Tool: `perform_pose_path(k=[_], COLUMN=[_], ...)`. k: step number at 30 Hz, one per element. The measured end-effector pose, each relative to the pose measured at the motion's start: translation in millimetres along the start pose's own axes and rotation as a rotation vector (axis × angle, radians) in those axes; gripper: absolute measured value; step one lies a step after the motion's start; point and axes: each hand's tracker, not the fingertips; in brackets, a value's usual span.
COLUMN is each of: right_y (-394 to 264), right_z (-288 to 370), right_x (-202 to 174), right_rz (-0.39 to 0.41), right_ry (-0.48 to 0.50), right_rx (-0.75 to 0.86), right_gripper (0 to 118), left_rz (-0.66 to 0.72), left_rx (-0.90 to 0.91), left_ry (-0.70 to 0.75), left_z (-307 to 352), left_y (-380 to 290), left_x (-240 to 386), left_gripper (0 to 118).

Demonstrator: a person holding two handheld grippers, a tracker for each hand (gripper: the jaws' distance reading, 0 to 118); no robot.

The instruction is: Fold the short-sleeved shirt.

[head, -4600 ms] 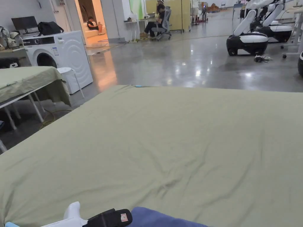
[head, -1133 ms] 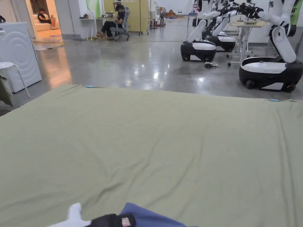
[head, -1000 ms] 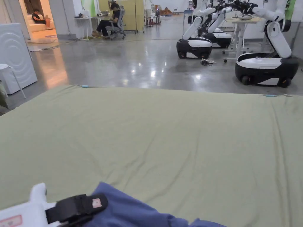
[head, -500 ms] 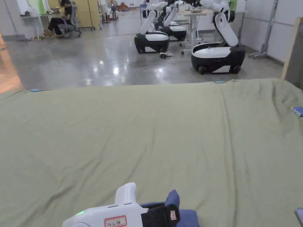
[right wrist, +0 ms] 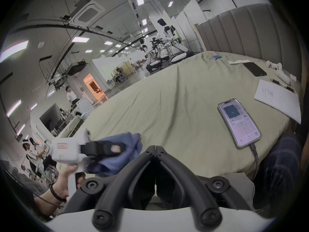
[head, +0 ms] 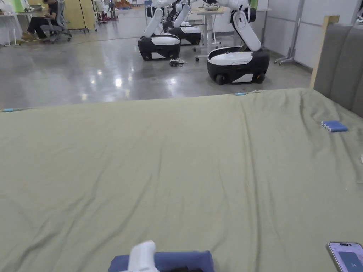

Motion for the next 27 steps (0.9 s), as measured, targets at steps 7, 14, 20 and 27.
perform_pose_path(k=[7,14,20,27], right_y=[6.8,6.8,7.0,6.5], right_z=[-41.6,-151.0,-186.6,-192.5], right_x=[-30.2,-78.8,-91.6,-97.5], right_rz=[0.156,0.268,0.336,0.397], right_ry=[0.085,0.166,0.038,0.022], right_rx=[-0.161,-0.397,-0.574,-0.609], right_gripper=[0,0,0,0], left_rz=[-0.025,-0.046,0.155,0.273], left_rx=[0.085,0.276,0.263,0.164], left_ry=[-0.019,0.020,0.040,-0.017], left_z=[23.9,133.8,161.0,114.4], left_y=[5.5,16.6,2.1,2.2], left_x=[7.8,-15.0,-88.8,-135.8], left_gripper=[6,68,69,68])
